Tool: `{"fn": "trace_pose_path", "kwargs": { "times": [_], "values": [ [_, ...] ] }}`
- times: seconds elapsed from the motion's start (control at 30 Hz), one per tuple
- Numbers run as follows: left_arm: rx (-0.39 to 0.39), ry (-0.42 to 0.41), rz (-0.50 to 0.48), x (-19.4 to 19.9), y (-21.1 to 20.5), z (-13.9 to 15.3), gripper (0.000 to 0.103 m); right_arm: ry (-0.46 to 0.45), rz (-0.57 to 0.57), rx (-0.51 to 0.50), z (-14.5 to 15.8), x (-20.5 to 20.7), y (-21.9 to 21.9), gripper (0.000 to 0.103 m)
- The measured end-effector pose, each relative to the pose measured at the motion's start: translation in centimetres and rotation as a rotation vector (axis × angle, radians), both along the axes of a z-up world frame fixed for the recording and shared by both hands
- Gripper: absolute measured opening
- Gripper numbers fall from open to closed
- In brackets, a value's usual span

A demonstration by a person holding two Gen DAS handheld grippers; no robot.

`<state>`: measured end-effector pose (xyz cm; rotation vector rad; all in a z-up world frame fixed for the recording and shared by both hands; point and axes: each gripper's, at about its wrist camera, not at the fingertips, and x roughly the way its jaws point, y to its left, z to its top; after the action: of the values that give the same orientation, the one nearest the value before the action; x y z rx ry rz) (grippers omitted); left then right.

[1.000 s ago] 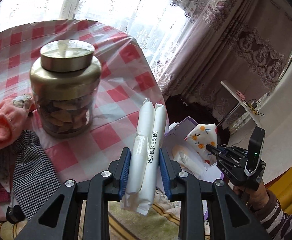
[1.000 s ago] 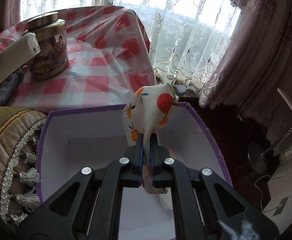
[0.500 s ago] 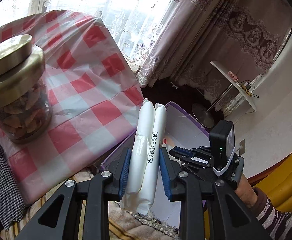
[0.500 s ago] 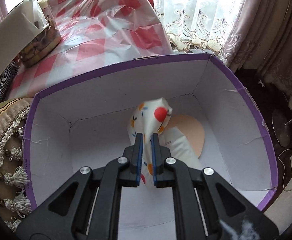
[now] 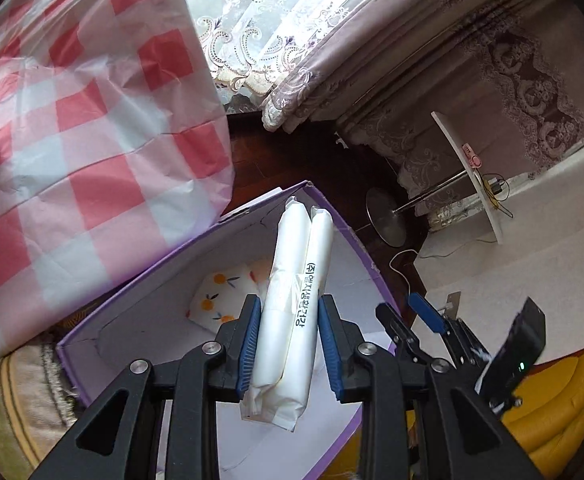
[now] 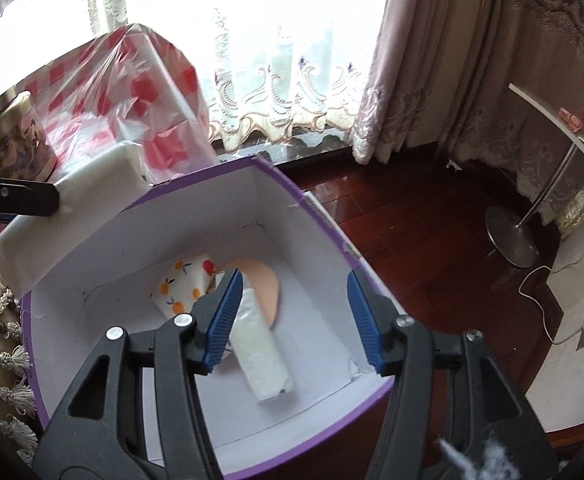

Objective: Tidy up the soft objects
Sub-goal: 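Drop the patterned cloth into the box with the right tool while the left tool drops the pads, then move the right tool back to the pile and grasp the black elastic band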

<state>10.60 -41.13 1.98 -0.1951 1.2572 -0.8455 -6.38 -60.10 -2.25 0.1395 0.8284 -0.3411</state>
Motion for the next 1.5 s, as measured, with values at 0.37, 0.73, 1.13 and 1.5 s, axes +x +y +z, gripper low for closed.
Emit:
{"fn": "trace_pose_path", "kwargs": {
  "times": [0.37, 0.73, 1.13, 1.5],
  "values": [
    [-0.080, 0.126, -0.155, -3.3, -4.5, -1.5, 0.052, -0.045, -0.063, -0.034, 2.1, -1.6, -1.7, 0.067],
    [-0.027, -0.070, -0.069, -3.9, 4.7, 1.5, 0.052, -0.057, 0.041, -0.041, 3.4, 0.1, 2.6, 0.069],
    [0.055, -0.157, 0.219, -3.4, 19.9, 2.3, 0.052, -0.060, 0.273, -0.036, 4.8, 3.6, 12.0, 0.069],
    [0.127, -0.126, 0.523, -3.4, 33.4, 0.5, 0.052, -0.035, 0.430, -0.008, 5.1, 6.3, 18.4, 0.070]
  ]
}}
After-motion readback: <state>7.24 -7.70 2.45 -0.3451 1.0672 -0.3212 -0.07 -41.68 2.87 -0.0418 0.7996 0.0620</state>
